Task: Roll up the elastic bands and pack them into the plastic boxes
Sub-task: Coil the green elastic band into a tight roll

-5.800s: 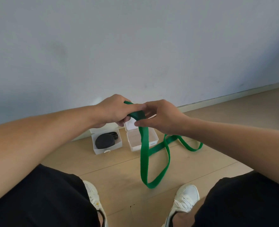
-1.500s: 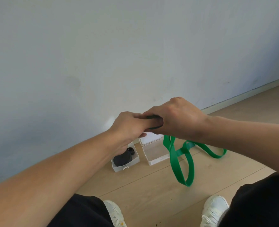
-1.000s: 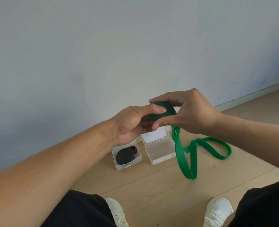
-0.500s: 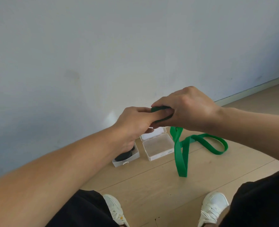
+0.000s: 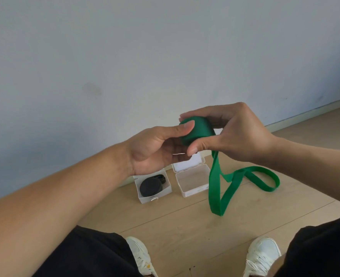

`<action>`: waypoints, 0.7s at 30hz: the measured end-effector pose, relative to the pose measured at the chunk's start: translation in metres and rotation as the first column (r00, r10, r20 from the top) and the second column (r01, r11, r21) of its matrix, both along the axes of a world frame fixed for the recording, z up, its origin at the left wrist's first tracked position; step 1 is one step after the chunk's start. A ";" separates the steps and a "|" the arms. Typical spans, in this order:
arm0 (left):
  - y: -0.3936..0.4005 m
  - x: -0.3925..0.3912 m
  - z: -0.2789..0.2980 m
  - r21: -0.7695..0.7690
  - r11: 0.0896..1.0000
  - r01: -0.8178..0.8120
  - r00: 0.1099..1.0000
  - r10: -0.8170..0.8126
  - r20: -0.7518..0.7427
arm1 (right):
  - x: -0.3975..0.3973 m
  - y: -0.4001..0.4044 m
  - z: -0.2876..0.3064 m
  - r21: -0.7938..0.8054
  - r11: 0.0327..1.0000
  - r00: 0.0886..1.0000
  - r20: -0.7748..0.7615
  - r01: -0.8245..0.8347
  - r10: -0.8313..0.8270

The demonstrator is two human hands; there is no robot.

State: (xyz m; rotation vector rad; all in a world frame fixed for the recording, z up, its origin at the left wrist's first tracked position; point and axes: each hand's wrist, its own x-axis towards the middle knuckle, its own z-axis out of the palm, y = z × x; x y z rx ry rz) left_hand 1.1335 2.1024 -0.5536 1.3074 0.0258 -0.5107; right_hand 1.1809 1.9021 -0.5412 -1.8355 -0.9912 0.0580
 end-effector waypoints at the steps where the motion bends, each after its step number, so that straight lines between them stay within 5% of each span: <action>1: 0.001 -0.001 0.000 -0.038 0.999 0.019 1.000 -0.020 -0.009 | -0.002 0.002 0.000 0.021 1.000 1.000 -0.010 -0.010 0.010; 7: 0.001 -0.003 0.002 -0.052 0.996 0.074 0.997 -0.073 0.017 | 0.000 0.003 0.006 -0.060 0.996 0.994 0.093 0.065 -0.060; 12: -0.025 -0.013 0.005 0.351 0.924 -0.155 0.987 0.129 0.098 | 0.001 0.004 -0.003 -0.151 0.974 0.876 0.477 0.167 -0.076; 15: -0.032 -0.016 0.002 0.436 0.843 -0.315 0.946 0.242 0.214 | 0.003 0.006 -0.007 -0.128 0.972 0.780 0.621 0.198 -0.077; 19: -0.028 -0.016 0.006 0.463 0.833 -0.303 0.942 0.189 0.276 | -0.001 0.008 -0.008 -0.018 0.981 0.746 0.652 0.196 -0.137; 21: -0.027 -0.016 0.008 0.398 0.882 -0.252 0.952 0.152 0.266 | -0.004 0.011 -0.008 0.010 0.983 0.818 0.553 0.181 -0.156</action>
